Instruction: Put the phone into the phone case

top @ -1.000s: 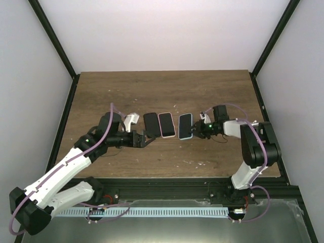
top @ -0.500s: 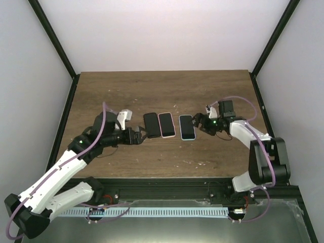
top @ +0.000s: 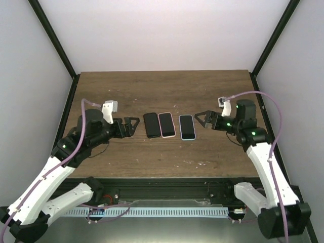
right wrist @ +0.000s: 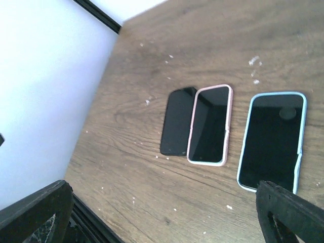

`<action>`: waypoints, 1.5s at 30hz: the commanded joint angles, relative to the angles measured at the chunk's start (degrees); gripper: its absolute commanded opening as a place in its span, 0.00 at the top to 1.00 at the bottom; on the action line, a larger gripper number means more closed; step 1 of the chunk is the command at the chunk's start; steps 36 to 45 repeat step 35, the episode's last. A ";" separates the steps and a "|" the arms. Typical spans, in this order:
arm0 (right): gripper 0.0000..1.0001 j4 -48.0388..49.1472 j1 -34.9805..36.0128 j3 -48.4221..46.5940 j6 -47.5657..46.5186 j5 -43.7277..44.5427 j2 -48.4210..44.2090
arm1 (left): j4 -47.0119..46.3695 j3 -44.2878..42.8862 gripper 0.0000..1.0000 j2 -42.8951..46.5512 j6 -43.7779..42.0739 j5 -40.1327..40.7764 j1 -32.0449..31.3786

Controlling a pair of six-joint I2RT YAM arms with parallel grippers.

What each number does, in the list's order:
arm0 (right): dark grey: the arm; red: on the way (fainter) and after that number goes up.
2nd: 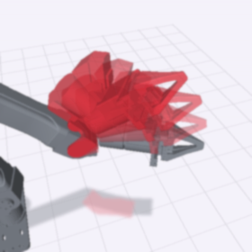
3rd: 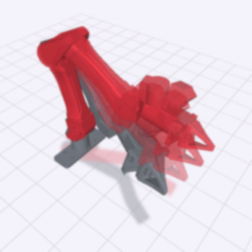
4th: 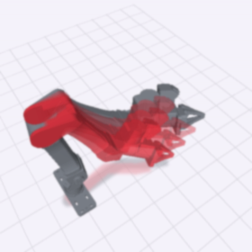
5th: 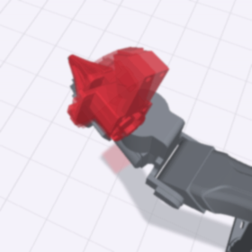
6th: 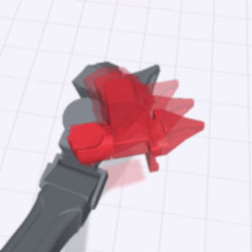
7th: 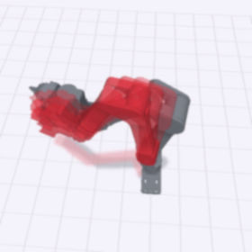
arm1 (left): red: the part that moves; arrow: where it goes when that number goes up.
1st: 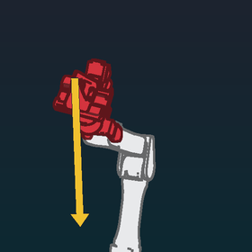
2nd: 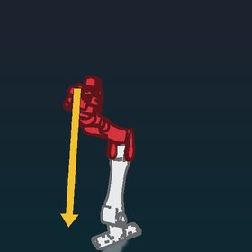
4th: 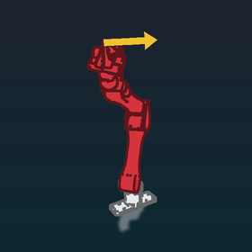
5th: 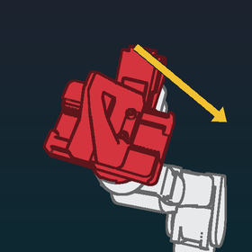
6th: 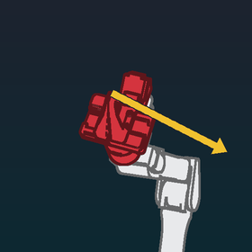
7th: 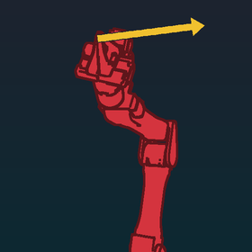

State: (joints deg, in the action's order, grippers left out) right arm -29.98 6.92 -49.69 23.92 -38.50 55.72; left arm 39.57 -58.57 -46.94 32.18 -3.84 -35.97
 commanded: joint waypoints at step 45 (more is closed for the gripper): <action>0.00 -5.92 -0.37 -3.07 3.08 -0.08 -19.12 | -10.04 3.17 0.01 5.50 1.63 0.58 0.35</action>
